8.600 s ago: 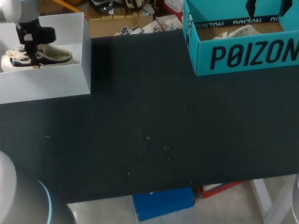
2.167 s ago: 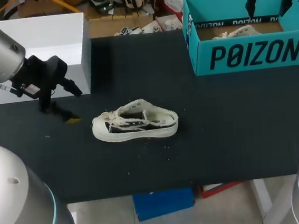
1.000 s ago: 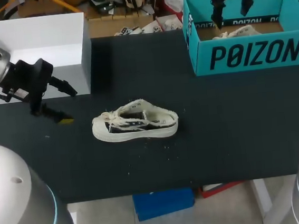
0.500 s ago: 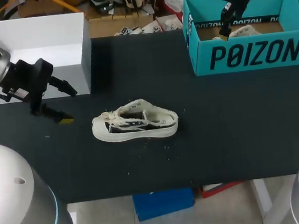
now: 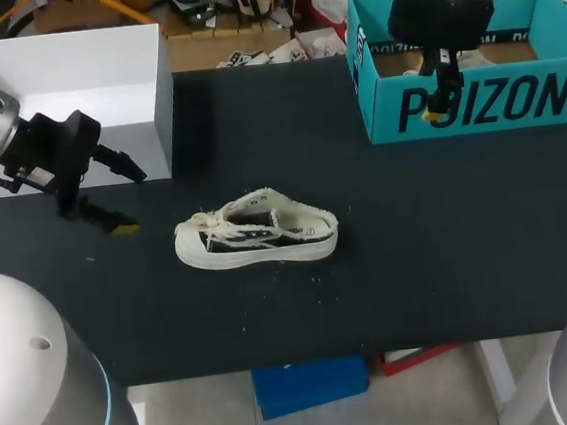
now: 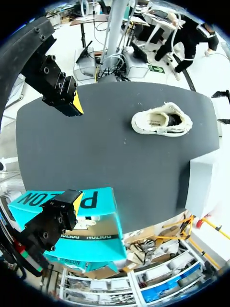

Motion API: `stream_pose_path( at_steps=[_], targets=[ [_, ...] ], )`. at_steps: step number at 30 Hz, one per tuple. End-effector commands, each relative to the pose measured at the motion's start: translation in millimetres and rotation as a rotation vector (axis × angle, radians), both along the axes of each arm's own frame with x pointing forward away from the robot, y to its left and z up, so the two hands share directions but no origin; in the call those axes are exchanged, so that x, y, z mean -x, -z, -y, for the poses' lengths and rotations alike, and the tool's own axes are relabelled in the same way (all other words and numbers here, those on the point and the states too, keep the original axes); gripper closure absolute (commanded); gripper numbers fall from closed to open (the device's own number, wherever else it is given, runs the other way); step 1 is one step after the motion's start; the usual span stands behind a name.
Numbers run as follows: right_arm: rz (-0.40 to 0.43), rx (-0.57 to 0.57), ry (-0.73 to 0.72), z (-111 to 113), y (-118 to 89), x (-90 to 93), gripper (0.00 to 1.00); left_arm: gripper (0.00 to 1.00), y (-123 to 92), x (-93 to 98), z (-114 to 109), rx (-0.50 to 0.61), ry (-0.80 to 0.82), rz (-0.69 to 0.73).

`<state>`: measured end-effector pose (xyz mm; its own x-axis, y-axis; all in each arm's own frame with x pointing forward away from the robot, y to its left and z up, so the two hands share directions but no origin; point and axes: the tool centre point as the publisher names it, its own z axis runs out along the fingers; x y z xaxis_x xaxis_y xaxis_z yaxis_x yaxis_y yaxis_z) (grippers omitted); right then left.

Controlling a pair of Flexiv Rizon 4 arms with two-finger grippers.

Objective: Take the shoe out of the shoebox, open the shoe tongue, remove and reinsert the insole, then place the shoe into the shoebox

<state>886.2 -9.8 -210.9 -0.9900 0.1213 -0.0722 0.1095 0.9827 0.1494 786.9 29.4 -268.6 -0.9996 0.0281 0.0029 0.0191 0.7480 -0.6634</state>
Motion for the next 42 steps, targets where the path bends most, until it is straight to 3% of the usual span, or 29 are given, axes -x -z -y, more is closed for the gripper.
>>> stream_pose_path(
  at_steps=[1,17,21,25,33,42],
  targets=[
    [0.001,-0.051,-0.036,5.4,2.0,-3.1,0.0,0.0,1.7,0.1,0.3,0.0,0.0,0.003],
    [0.001,-0.051,-0.036,5.4,2.0,-3.1,0.0,0.0,1.7,0.1,0.3,0.0,0.0,0.003],
    [0.017,-0.064,-0.037,-2.9,10.4,23.0,0.0,0.0,1.7,0.1,0.3,0.0,0.0,0.003],
    [0.048,-0.093,-0.065,-20.9,15.0,35.7,0.0,0.0,1.7,0.1,0.3,0.0,0.0,0.003],
    [0.122,-0.226,-0.081,-65.4,56.7,49.6,0.0,0.0,1.7,0.1,0.3,0.0,0.0,0.003],
    [0.188,-0.328,-0.042,-89.6,91.6,51.2,0.0,0.0,1.7,0.1,0.3,0.0,0.0,0.003]
  ],
)
